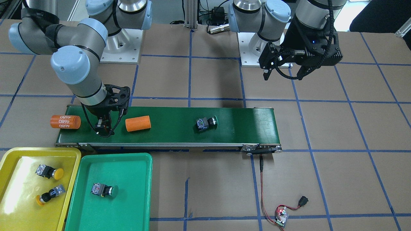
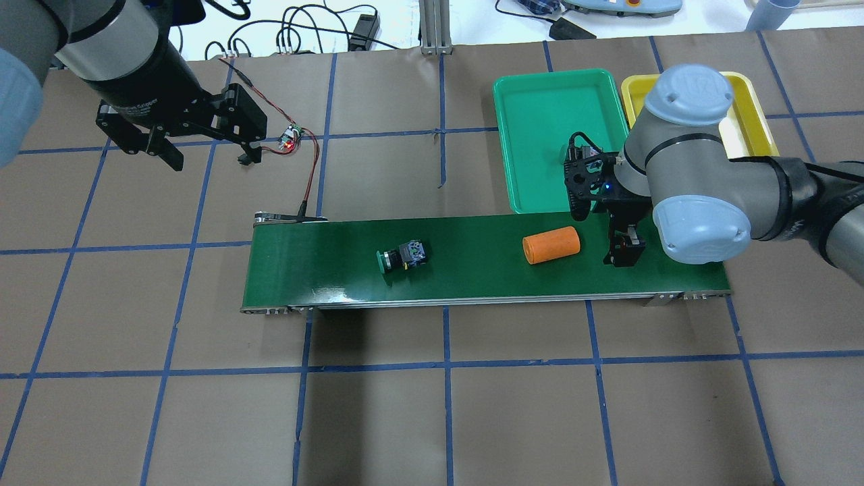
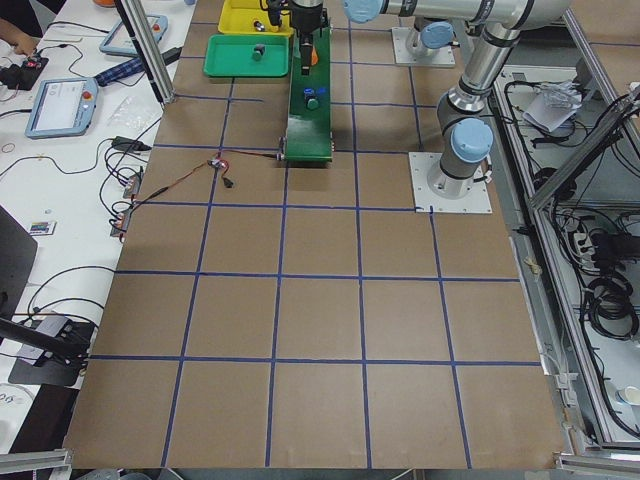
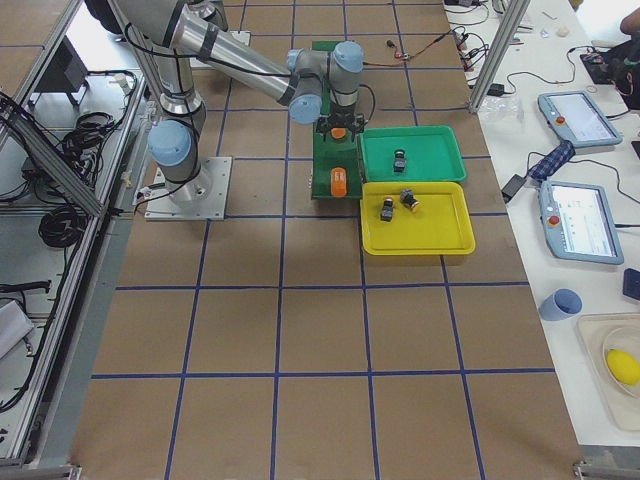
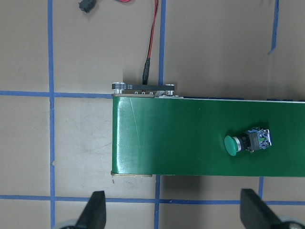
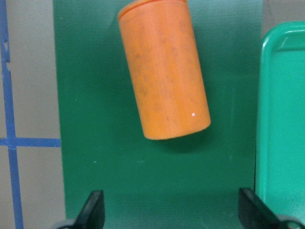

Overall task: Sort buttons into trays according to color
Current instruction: 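Grasp the plain orange cylinder at the belt end with right gripper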

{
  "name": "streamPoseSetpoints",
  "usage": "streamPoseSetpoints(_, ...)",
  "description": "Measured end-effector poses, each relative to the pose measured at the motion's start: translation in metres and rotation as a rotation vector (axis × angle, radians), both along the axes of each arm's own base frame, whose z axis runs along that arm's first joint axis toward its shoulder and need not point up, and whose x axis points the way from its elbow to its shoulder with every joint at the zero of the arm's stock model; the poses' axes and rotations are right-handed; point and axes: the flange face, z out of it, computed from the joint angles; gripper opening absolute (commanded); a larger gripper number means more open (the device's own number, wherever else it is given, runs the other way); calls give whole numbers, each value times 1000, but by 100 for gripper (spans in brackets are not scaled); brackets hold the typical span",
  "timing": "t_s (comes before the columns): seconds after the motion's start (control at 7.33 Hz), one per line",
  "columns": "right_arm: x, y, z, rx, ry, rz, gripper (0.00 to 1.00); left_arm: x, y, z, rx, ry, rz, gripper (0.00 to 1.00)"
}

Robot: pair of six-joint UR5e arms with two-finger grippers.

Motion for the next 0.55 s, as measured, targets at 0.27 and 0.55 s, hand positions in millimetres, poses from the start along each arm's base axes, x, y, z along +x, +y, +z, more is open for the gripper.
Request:
streamPoseSetpoints(0.27,4,1,0,-1,0,7,100,0,0,0,-1,1,0,100)
streamPoseSetpoints(0.55,14,2,0,-3,0,22,100,1,-1,-1,1,1,1,100)
